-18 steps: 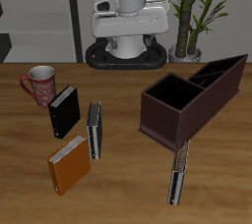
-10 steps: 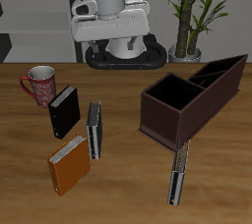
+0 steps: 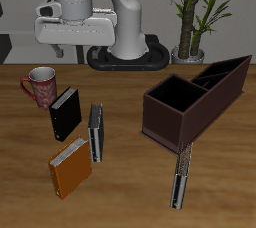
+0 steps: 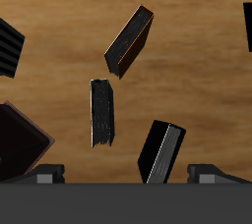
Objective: Place the black book into the left desk caddy's left compartment
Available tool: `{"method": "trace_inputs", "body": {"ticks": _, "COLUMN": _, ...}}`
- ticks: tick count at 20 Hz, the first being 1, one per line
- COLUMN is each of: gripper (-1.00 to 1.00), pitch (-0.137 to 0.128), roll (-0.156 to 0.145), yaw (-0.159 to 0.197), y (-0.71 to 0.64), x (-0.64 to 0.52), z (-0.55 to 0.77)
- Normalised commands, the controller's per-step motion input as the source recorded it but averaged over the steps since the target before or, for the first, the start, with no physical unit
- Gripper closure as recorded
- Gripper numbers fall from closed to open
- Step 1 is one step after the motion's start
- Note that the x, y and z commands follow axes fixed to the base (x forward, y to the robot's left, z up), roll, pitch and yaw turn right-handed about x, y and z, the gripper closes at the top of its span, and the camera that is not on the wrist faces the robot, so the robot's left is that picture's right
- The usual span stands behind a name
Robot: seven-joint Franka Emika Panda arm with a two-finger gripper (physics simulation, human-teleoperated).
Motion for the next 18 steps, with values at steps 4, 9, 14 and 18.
{"method": "trace_inputs", "body": {"ticks": 4, "gripper": -1.00, "pitch": -0.010, "roll": -0.028, "yaw": -0.030, "y": -0.37, "x": -0.03, "z": -0.21}}
{"method": "trace_inputs", "body": {"ticks": 9, "gripper": -1.00, "pitch": -0.026, "roll": -0.002, "yaw": -0.011, "y": -0.35, "x": -0.14, "z": -0.32}}
{"method": "trace_inputs", "body": {"ticks": 14, "gripper": -1.00, "pitch": -0.036, "roll": -0.018, "yaw": -0.051, "y": -0.33, "x": -0.21, "z": -0.29}}
{"method": "trace_inputs", "body": {"ticks": 18, "gripper": -1.00, "pitch": -0.039, "roll": -0.032, "yaw": -0.053, "y": -0.26, "x": -0.18, "z": -0.35}}
